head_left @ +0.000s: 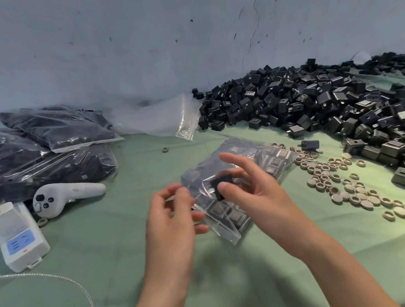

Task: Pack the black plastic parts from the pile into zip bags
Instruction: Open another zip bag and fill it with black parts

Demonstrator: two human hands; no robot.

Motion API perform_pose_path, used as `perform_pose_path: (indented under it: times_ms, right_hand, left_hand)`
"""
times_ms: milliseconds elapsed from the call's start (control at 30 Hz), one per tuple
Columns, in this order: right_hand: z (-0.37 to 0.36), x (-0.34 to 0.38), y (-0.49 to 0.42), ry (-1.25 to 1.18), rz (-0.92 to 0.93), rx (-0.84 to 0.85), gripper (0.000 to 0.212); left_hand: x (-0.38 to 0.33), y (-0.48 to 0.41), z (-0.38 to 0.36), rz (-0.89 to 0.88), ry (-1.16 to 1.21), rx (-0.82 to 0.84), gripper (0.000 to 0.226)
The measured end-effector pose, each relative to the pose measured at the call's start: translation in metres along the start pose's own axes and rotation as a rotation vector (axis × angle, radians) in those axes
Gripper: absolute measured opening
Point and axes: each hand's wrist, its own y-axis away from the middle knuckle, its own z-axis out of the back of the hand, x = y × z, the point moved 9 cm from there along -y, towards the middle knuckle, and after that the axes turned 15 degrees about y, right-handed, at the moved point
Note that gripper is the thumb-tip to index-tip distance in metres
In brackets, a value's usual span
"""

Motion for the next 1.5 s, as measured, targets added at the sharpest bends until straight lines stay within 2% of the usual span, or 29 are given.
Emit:
perform_pose_path:
  times_ms: [67,100,200,267,333,400,467,567,800,933,1000,1067,1133,1200,1300,1500]
  right_hand:
    - [-0.013,0.004,0.002,-0.039,0.038,0.052,0.046]
    - [-0.02,0.004,0.003,-0.051,0.044,0.083,0.047]
    - [-0.032,0.004,0.008,-0.016,0.066,0.163,0.047]
    - [-0.02,0.006,0.008,0.015,0.091,0.102,0.042]
    - [0.013,0.005,0.006,0.18,0.11,-0.124,0.031]
    - [0.042,0.0,0.008,0.499,0.074,-0.333,0.024]
    - [0.05,-0.014,0.005,0.792,-0.01,-0.356,0.02]
    - [0.04,-0.031,0.0,0.98,-0.063,-0.274,0.024]
    - [0.031,-0.032,-0.001,1.056,-0.002,-0.169,0.034]
    - [0.032,-0.034,-0.001,1.048,-0.005,-0.153,0.034]
    - [0.032,-0.037,-0.003,1.064,-0.018,-0.147,0.039]
    - [0.033,-0.039,-0.004,1.084,-0.025,-0.144,0.044]
    - [0.034,-0.038,-0.006,1.088,-0.021,-0.157,0.041]
    - [0.036,-0.035,-0.008,1.078,-0.008,-0.17,0.032]
    - [0.035,-0.034,-0.009,1.075,0.01,-0.161,0.025]
    - [0.035,-0.035,-0.01,1.063,0.016,-0.165,0.026]
  left_hand:
    - [0.014,0.009,-0.021,0.15,0.069,0.148,0.014]
    - [0.018,0.012,-0.025,0.203,0.105,0.17,0.017]
    - [0.021,0.012,-0.018,0.288,0.256,0.147,0.015]
    - [0.017,0.005,0.004,0.267,0.258,0.05,0.01]
    - [0.012,-0.003,0.036,0.199,0.11,-0.083,0.011]
    - [0.01,-0.004,0.054,0.157,-0.082,-0.118,0.019]
    - [0.012,-0.003,0.053,0.121,-0.194,-0.075,0.023]
    - [0.013,-0.005,0.039,0.031,-0.254,-0.033,0.026]
    - [0.026,-0.018,0.014,-0.051,-0.242,-0.018,0.04]
    - [0.029,-0.02,0.014,-0.07,-0.261,-0.059,0.025]
    - [0.033,-0.018,0.009,-0.065,-0.314,-0.005,0.015]
    - [0.033,-0.017,0.0,-0.083,-0.375,0.081,0.015]
    - [0.027,-0.016,-0.003,-0.111,-0.4,0.115,0.023]
    - [0.023,-0.018,0.003,-0.115,-0.391,0.076,0.028]
    - [0.022,-0.019,0.009,-0.063,-0.351,0.025,0.029]
    - [0.036,-0.017,-0.009,0.168,-0.028,0.056,0.04]
